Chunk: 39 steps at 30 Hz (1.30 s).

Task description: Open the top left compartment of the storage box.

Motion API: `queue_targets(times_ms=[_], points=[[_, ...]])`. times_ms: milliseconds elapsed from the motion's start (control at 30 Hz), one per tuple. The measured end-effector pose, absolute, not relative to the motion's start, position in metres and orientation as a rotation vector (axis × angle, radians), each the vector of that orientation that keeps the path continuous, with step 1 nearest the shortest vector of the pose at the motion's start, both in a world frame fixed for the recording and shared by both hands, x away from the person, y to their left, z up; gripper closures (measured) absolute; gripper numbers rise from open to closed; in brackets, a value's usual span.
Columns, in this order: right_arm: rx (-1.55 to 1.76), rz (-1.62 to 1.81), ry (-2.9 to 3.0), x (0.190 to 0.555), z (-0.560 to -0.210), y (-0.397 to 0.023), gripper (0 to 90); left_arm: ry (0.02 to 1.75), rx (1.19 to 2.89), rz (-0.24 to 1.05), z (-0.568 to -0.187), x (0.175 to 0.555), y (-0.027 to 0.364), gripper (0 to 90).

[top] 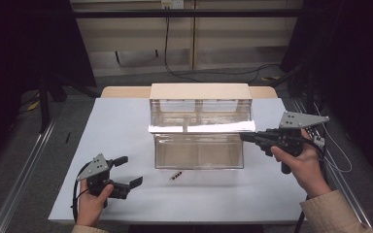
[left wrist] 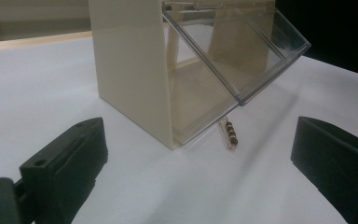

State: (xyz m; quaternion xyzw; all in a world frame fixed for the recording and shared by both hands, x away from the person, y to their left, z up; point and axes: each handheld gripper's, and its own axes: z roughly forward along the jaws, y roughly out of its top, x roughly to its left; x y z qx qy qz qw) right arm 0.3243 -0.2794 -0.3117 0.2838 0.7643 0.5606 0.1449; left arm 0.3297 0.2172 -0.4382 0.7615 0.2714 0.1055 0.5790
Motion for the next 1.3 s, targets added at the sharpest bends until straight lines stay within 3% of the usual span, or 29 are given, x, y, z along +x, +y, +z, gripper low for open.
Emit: queue_targets(times_ms=[1300], points=[[0.754,1.611,2.200,0.333,-0.272,-0.274,90.0,0.609,1.810,0.199,-0.439,0.331,0.207,3.3]])
